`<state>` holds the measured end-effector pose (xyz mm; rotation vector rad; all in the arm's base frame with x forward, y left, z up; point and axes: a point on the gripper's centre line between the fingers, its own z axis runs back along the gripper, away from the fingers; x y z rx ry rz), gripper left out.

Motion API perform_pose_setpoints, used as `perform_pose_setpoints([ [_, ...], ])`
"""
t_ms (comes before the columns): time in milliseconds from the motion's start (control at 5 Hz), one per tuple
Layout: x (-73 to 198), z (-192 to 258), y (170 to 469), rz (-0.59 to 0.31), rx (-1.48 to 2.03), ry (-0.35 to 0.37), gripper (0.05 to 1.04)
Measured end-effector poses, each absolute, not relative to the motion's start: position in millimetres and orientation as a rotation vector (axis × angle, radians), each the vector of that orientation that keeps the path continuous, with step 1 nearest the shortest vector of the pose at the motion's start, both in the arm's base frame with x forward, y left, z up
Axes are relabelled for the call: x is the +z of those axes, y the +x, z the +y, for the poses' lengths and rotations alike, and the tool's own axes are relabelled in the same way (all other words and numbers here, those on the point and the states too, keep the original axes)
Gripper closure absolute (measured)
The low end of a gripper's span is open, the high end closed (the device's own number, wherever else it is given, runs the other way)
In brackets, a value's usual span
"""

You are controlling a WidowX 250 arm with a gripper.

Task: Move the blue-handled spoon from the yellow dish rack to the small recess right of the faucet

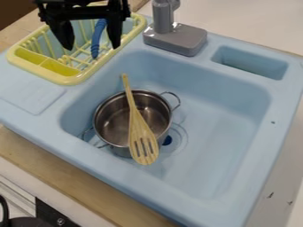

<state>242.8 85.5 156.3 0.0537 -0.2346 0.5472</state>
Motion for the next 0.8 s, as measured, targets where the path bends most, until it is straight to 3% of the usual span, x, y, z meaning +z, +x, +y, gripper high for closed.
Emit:
perform_pose_setpoints([
  [400,142.1,100.4,248.7,-0.187,0.617,0.062,0.085],
  [800,148.4,127.0,265.1,-0.224,0.687,0.073,0.085],
])
